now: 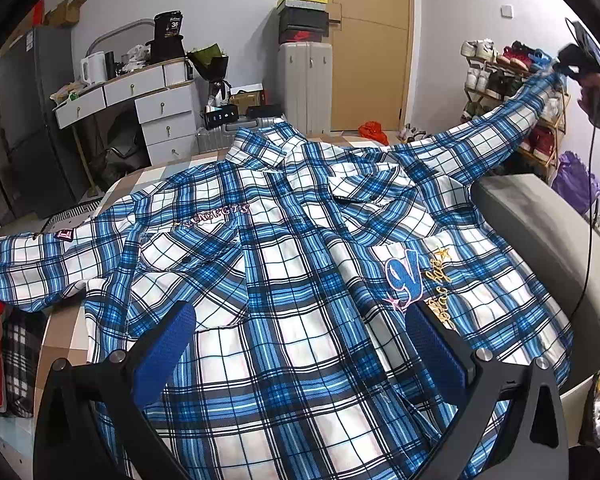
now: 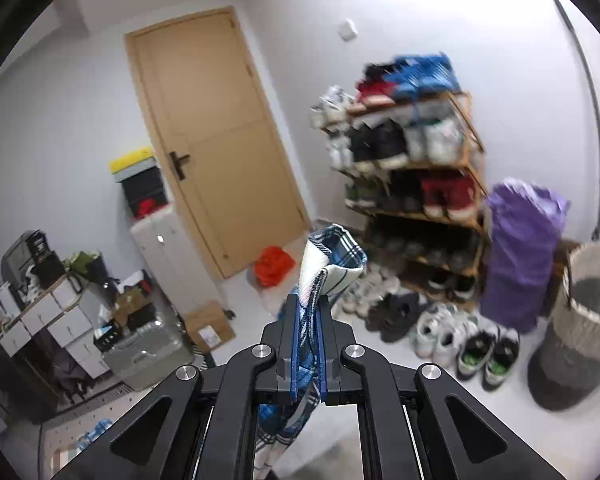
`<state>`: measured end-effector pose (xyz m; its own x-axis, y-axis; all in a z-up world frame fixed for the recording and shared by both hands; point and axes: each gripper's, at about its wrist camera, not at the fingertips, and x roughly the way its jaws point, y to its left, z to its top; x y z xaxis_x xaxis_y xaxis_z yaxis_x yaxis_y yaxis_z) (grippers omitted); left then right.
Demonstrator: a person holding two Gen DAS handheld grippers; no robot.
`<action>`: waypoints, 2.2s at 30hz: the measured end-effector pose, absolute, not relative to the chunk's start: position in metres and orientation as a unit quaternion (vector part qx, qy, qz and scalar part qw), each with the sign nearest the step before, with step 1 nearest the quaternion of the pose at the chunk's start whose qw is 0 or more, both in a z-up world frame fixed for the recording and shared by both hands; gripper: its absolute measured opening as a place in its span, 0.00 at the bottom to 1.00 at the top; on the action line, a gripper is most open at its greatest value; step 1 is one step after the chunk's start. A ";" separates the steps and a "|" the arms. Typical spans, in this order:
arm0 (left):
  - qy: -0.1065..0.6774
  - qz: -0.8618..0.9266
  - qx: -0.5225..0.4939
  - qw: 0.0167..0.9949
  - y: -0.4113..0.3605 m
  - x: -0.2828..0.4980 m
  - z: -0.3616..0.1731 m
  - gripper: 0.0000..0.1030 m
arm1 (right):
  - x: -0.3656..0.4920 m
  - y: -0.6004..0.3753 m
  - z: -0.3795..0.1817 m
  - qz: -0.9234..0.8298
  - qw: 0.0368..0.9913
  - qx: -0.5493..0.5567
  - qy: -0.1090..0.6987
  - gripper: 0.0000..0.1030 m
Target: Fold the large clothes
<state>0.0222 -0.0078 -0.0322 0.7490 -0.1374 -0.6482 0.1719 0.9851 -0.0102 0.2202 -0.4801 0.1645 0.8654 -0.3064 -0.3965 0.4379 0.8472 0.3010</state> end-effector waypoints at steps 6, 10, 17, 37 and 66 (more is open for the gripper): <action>0.332 -0.084 0.016 0.939 0.007 0.015 -0.025 0.99 | 0.227 -0.423 0.207 -0.149 0.961 0.195 0.125 0.07; 0.323 -0.079 0.006 0.943 0.024 0.007 -0.019 0.99 | 0.237 -0.339 0.227 -0.075 0.980 0.136 0.123 0.07; 0.303 -0.066 -0.045 0.950 0.061 -0.009 -0.004 0.99 | 0.258 -0.193 0.210 0.066 0.977 0.127 0.159 0.07; 0.227 -0.104 -0.144 0.958 0.099 -0.054 0.022 0.99 | 0.295 0.149 -0.091 0.233 0.859 0.104 0.444 0.07; 0.223 -0.122 -0.121 0.960 0.084 -0.057 0.018 0.99 | 0.319 -0.120 -0.102 0.026 0.838 -0.090 0.538 1.00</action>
<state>-0.0573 0.0839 0.0176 0.8708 -0.2889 -0.3978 0.1809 0.9406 -0.2872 0.3187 -0.1198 -0.1023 0.4193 -0.0533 -0.9063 -0.1403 0.9825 -0.1227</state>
